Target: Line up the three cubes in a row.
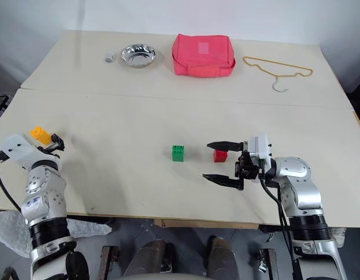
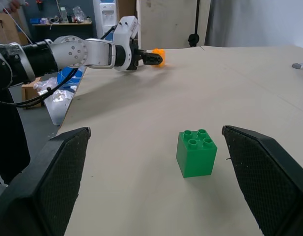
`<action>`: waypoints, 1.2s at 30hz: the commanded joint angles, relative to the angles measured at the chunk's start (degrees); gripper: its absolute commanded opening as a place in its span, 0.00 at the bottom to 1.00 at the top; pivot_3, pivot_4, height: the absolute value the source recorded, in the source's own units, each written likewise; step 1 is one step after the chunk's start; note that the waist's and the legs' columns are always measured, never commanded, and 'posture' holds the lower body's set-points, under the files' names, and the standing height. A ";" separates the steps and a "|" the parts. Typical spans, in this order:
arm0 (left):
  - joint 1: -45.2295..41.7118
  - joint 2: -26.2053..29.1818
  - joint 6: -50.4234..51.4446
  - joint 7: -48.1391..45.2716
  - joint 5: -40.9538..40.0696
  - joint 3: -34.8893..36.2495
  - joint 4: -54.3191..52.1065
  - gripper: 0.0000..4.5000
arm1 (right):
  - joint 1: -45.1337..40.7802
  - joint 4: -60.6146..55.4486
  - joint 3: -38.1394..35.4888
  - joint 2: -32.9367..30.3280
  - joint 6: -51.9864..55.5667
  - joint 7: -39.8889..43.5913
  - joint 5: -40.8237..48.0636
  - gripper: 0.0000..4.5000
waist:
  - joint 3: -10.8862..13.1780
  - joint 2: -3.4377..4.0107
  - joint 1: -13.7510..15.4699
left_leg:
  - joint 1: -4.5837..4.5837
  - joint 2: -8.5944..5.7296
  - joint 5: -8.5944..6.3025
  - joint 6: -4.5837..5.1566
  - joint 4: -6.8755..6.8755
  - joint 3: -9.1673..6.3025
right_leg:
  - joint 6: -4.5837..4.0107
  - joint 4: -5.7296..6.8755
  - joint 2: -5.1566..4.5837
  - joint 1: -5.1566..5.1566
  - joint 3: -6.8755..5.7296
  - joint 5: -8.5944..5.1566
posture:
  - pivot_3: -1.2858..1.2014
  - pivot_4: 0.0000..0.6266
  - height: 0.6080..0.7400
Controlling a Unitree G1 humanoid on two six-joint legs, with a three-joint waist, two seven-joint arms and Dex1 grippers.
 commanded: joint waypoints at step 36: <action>-7.32 23.80 -10.05 -91.84 -14.97 -22.23 16.05 0.32 | 9.90 -4.85 -8.92 -8.50 0.64 -3.22 1.28 1.00 | -0.01 0.03 0.23 | 0.03 -0.02 0.00 0.00 -0.01 0.16 | 0.01 -0.05 0.04 0.01 0.00 -0.01 | 0.52 0.24 1.00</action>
